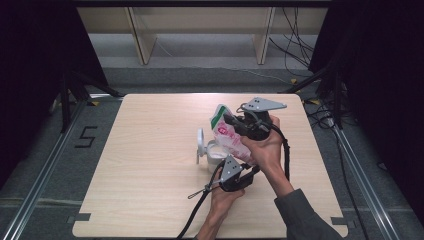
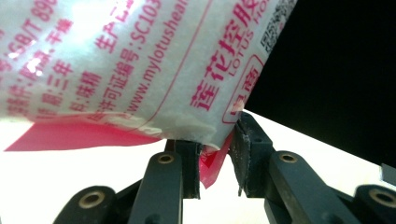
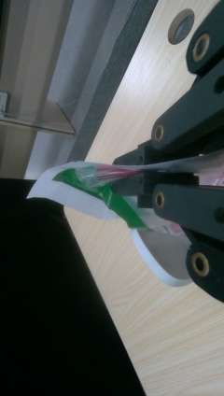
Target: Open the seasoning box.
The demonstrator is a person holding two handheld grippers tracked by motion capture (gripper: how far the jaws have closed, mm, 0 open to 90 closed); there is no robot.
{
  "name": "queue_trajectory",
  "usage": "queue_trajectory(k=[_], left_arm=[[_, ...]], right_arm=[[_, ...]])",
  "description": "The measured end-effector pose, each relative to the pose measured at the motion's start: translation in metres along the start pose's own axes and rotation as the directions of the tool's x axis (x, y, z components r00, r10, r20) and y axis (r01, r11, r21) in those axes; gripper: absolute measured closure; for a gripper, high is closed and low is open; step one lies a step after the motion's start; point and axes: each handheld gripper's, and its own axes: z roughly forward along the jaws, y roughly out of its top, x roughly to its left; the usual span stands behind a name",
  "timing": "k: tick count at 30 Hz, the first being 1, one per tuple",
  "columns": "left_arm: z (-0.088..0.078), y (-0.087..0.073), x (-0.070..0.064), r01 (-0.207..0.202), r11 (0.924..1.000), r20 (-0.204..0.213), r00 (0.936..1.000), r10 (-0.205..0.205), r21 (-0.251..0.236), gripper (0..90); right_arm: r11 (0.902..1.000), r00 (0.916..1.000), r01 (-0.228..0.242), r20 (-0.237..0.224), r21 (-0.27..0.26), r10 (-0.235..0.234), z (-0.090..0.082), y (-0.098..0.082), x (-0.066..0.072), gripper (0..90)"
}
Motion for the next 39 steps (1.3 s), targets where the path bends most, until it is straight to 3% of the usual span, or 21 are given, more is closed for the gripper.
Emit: queue_trajectory(k=[1,3,4,6,7,16,17,18,21,22,24,25,26,28,31,33,35,38,39], left_arm=[[0.0,0.0,0.0,0.01,0.9999,0.011,0.9999,-0.01,-0.013,72.1],[0.0,0.0,0.001,0.005,0.9998,0.003,1.0,-0.005,-0.019,71.6],[-0.003,0.001,0.002,-0.003,1.0,-0.009,1.0,0.003,0.008,71.5],[-0.002,0.001,0.003,0.019,0.9997,-0.004,0.9998,-0.019,-0.014,70.8],[-0.003,0.001,0.004,0.015,0.9999,-0.014,0.9998,-0.015,-0.007,70.3],[-0.005,0.001,0.005,0.034,0.9994,-0.018,0.9993,-0.033,0.003,65.2],[-0.006,0.001,0.005,0.034,0.9994,-0.022,0.9992,-0.034,0.01,63.8],[-0.005,0.001,0.006,0.035,0.9994,-0.017,0.9993,-0.035,0.008,62.7],[-0.005,0.0,0.007,0.047,0.9988,-0.014,0.9988,-0.047,0.015,60.3],[-0.004,-0.001,0.008,0.048,0.9988,-0.01,0.9988,-0.048,0.011,59.0],[-0.005,-0.001,0.007,0.043,0.9989,-0.028,0.9987,-0.043,0.015,57.7],[-0.006,0.0,0.007,0.042,0.9991,-0.026,0.9988,-0.041,0.013,56.9],[-0.006,0.0,0.007,0.048,0.9988,-0.024,0.9986,-0.048,0.01,55.8],[-0.006,0.0,0.007,0.054,0.9985,-0.031,0.9981,-0.053,0.008,52.7],[-0.007,0.0,0.006,0.037,0.9992,-0.048,0.9982,-0.037,0.014,50.3],[-0.009,0.001,0.005,0.053,0.9983,-0.058,0.997,-0.052,0.024,45.8],[-0.011,0.001,0.004,0.034,0.9989,-0.066,0.9973,-0.032,0.031,43.3],[-0.016,-0.001,0.001,0.019,0.9974,-0.082,0.9966,-0.013,0.069,40.0],[-0.019,-0.002,0.001,0.02,0.9964,-0.088,0.996,-0.013,0.083,38.6]], right_arm=[[0.9998,0.9999,0.016,-0.003,-0.01,-0.016,-0.001,0.0,-0.001,90.0],[1.0,1.0,-0.001,-0.005,-0.008,0.001,-0.004,0.0,-0.001,90.0],[0.9998,0.9999,-0.006,-0.016,-0.02,0.005,-0.005,0.0,-0.003,90.0],[0.9995,0.9996,-0.017,-0.021,-0.027,0.016,-0.008,0.0,-0.003,90.0],[0.9992,0.9996,0.008,-0.027,-0.038,-0.009,-0.008,0.001,-0.005,90.0],[0.9962,0.9988,-0.039,-0.031,-0.077,0.037,-0.021,-0.003,-0.01,90.0],[0.9959,0.9994,-0.023,-0.028,-0.087,0.021,-0.022,-0.004,-0.011,90.0],[0.9945,0.998,-0.056,-0.033,-0.089,0.053,-0.024,-0.005,-0.011,90.0],[0.9926,0.9988,-0.04,-0.035,-0.115,0.036,-0.027,-0.009,-0.015,90.0],[0.9914,0.9983,-0.053,-0.029,-0.12,0.05,-0.029,-0.011,-0.016,90.0],[0.9905,0.9988,-0.041,-0.033,-0.131,0.037,-0.031,-0.012,-0.018,90.0],[0.9892,0.996,-0.083,-0.044,-0.121,0.078,-0.034,-0.013,-0.016,90.0],[0.9895,0.9974,-0.066,-0.036,-0.128,0.062,-0.035,-0.014,-0.017,90.0],[0.9856,0.9959,-0.084,-0.046,-0.147,0.078,-0.038,-0.015,-0.018,90.0],[0.9802,0.9934,-0.109,-0.055,-0.166,0.101,-0.042,-0.018,-0.018,90.0],[0.9751,0.9916,-0.124,-0.059,-0.183,0.115,-0.044,-0.02,-0.019,90.0],[0.9738,0.9926,-0.115,-0.063,-0.197,0.104,-0.046,-0.022,-0.022,90.0],[0.968,0.9896,-0.138,-0.069,-0.209,0.126,-0.05,-0.025,-0.024,90.0],[0.9694,0.9919,-0.121,-0.065,-0.214,0.109,-0.052,-0.026,-0.025,90.0]])
